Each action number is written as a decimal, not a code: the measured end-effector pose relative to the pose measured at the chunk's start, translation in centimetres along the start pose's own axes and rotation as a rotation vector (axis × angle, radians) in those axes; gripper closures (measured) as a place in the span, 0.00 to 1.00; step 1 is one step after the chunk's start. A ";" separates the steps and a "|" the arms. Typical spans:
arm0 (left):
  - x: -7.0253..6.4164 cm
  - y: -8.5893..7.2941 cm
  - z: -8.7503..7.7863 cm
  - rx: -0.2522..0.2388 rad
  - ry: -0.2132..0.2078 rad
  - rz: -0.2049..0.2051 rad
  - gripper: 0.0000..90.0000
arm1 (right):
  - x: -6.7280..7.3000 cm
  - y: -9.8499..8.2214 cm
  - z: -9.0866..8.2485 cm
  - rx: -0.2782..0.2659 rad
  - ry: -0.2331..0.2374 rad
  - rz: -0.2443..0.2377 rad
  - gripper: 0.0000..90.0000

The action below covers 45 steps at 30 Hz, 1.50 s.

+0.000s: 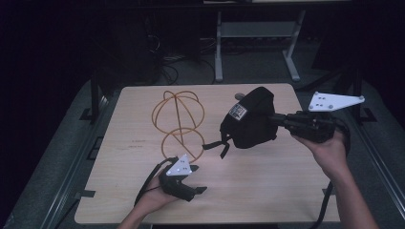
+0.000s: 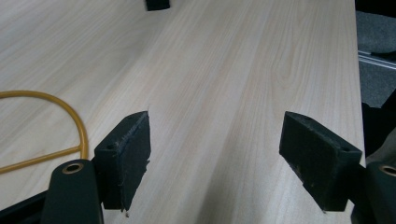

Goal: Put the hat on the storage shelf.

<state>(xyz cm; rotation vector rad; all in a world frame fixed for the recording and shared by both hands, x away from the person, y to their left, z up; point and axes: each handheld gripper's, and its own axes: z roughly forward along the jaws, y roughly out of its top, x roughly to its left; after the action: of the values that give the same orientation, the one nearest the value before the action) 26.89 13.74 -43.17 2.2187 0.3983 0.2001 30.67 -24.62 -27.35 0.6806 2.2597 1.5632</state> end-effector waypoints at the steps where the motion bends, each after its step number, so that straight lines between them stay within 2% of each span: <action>1: 0.0 0.0 0.0 0.001 0.003 0.004 0.27 | 0.1 0.6 0.3 0.000 0.004 -0.009 0.97; 5: 0.1 0.0 -0.1 0.004 0.009 0.006 0.27 | 0.3 1.5 0.8 -0.001 0.020 -0.021 0.97; 6: 0.1 -0.1 0.0 0.003 0.012 -0.002 0.27 | 0.4 2.1 1.2 0.000 0.042 -0.022 0.97; 7: 0.1 -0.1 0.0 0.003 0.012 -0.002 0.27 | 0.4 2.1 1.2 0.000 0.042 -0.022 0.97; 10: 0.0 -0.1 0.1 0.013 0.022 0.014 0.27 | 0.7 3.5 2.0 0.010 0.063 -0.041 0.97; 15: 0.0 -0.2 0.2 0.012 0.013 -0.003 0.27 | 1.1 4.8 3.0 0.029 0.085 -0.066 0.97; 16: -0.1 -0.2 0.2 0.010 0.010 -0.013 0.27 | 1.3 5.4 3.7 0.039 0.095 -0.074 0.97; 19: 0.0 -0.2 0.1 0.008 0.016 -0.003 0.27 | 1.5 6.0 4.4 0.049 0.107 -0.083 0.97; 26: 0.0 -0.2 0.1 0.010 0.006 -0.019 0.27 | 1.9 7.6 5.7 0.045 0.129 -0.091 0.96; 30: 0.0 -0.2 0.1 0.008 -0.001 -0.009 0.27 | 2.3 9.6 7.3 0.074 0.144 -0.109 0.96; 32: 0.1 -0.2 0.1 0.008 -0.003 0.000 0.27 | 2.4 10.0 7.7 0.077 0.145 -0.113 0.96; 33: 0.0 -0.2 0.2 0.003 0.003 -0.008 0.27 | 2.5 10.7 8.6 0.102 0.149 -0.116 0.96; 34: 0.0 -0.2 0.2 0.001 0.002 -0.007 0.27 | 2.5 10.9 9.0 0.110 0.147 -0.127 0.96; 45: 0.2 -0.3 0.3 -0.013 0.008 -0.014 0.27 | 2.6 13.6 13.5 0.189 0.151 -0.128 0.96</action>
<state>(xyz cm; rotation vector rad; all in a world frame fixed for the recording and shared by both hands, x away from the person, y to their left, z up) 27.13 13.79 -43.59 2.2025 0.4158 0.2029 38.05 -8.61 -19.43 0.4664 2.5315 1.3958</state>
